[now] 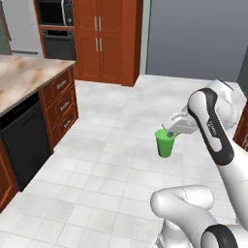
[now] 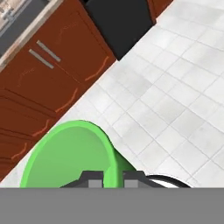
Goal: Pick the cup and bowl from the counter and place them on the counter next to the sink.
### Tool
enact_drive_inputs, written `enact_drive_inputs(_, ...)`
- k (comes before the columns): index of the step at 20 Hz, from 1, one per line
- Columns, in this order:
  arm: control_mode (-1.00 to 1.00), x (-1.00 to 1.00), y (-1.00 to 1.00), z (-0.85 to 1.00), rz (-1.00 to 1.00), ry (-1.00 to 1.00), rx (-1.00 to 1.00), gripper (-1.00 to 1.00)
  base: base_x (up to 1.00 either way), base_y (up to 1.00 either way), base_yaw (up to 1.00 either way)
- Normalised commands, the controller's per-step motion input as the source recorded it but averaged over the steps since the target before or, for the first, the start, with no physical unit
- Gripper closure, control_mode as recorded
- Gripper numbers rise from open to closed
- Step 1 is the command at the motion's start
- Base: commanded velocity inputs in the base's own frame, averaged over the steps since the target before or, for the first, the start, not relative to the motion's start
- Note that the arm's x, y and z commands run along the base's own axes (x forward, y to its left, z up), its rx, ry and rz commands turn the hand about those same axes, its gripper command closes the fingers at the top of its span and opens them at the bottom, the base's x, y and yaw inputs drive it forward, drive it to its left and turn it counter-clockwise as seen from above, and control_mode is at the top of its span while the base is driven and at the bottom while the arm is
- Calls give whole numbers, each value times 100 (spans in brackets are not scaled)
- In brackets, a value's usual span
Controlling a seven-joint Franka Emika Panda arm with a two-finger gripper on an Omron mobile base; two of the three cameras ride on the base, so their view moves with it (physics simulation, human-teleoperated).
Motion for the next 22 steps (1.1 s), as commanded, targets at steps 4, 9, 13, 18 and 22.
enact_drive_inputs(4, 100, 0, 0, 0, 0, 0, 0, 100, 58, 0, 75)
enact_drive_inputs(9, 100, 0, 0, 0, 0, 0, 0, 100, 56, 1, 74)
enact_drive_inputs(13, 100, 0, 0, 0, 0, 0, 0, 100, 72, 7, 72)
enact_drive_inputs(18, 100, 0, 0, 0, 0, 0, 0, 100, 99, -2, 35)
enact_drive_inputs(22, 100, 0, 0, 0, 0, 0, 0, 100, 100, -24, 2)
